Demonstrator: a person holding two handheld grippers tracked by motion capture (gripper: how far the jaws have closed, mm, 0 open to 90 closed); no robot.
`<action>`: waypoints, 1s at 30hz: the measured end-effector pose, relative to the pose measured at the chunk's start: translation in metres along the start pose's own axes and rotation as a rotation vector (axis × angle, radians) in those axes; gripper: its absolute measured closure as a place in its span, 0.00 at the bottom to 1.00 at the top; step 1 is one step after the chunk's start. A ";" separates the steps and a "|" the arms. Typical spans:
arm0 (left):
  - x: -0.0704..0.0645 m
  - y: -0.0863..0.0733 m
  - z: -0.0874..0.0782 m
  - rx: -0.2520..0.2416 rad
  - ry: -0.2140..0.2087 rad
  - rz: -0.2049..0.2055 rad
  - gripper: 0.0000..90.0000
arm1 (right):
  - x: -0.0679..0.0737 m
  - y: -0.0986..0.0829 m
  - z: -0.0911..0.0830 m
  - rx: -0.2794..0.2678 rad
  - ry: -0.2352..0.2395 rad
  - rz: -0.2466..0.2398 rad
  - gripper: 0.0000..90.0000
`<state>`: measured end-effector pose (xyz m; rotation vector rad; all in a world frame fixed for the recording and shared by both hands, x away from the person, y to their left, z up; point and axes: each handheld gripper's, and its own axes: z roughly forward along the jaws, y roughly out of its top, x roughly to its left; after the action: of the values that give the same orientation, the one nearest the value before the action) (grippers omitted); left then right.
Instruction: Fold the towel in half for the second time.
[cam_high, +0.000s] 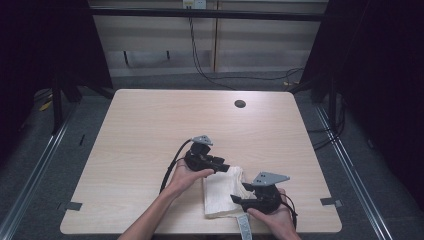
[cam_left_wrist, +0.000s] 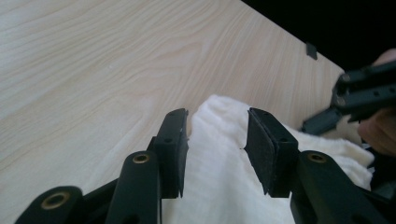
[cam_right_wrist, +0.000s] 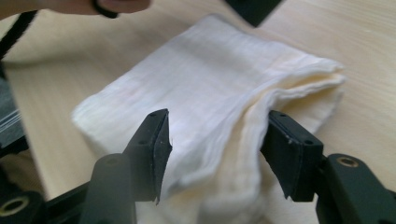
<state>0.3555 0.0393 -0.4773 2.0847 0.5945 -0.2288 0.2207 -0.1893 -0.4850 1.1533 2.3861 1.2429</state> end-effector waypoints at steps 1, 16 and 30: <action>-0.001 -0.001 -0.001 0.007 0.002 0.005 0.65 | -0.003 0.001 0.001 0.001 -0.008 0.004 0.50; -0.006 -0.009 -0.029 0.037 0.085 0.046 0.57 | -0.027 0.000 -0.008 -0.017 -0.110 0.051 0.53; -0.026 -0.026 -0.075 0.016 0.131 0.073 0.43 | -0.034 0.020 -0.041 -0.117 -0.086 0.046 0.45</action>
<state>0.3155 0.1047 -0.4452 2.1444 0.5945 -0.0557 0.2338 -0.2318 -0.4496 1.2072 2.2052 1.3009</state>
